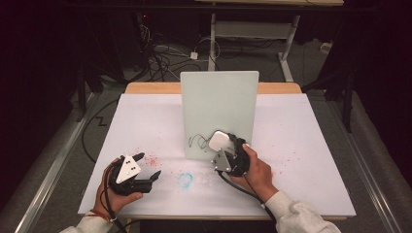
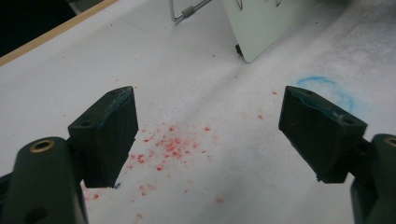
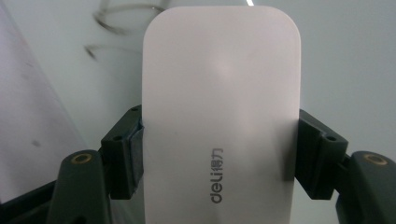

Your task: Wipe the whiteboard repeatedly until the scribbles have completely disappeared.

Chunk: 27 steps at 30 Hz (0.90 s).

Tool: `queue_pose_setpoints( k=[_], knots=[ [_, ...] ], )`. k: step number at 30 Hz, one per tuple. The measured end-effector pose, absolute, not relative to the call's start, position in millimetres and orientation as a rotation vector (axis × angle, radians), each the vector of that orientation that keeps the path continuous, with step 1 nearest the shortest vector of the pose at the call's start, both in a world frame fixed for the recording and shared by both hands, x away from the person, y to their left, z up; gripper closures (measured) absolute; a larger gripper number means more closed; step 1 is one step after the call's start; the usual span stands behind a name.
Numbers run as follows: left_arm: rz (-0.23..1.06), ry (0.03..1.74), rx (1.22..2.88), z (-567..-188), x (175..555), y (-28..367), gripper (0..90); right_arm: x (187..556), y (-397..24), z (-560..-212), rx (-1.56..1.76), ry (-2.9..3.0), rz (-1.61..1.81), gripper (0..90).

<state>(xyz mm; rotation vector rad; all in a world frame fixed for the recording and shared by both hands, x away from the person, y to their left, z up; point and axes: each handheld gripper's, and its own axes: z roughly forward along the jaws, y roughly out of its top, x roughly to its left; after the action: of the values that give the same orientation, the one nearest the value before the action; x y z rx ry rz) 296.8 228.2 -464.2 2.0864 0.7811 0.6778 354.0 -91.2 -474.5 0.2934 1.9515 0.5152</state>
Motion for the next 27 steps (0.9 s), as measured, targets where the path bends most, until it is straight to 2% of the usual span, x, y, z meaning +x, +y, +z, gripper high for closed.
queue_pose_setpoints(
  k=[7,19,27],
  knots=[
    [0.677,0.774,2.092,-463.9,296.1,228.7,19.2,353.4,-66.8,-476.8,0.228,1.947,0.509,30.9],
    [0.688,0.781,2.084,-462.5,295.6,230.9,19.2,362.6,-96.6,-453.9,0.363,1.901,0.541,31.0],
    [0.680,0.781,2.091,-464.2,296.7,230.3,19.2,356.8,-87.6,-467.7,0.307,1.917,0.480,30.9]
  ],
)
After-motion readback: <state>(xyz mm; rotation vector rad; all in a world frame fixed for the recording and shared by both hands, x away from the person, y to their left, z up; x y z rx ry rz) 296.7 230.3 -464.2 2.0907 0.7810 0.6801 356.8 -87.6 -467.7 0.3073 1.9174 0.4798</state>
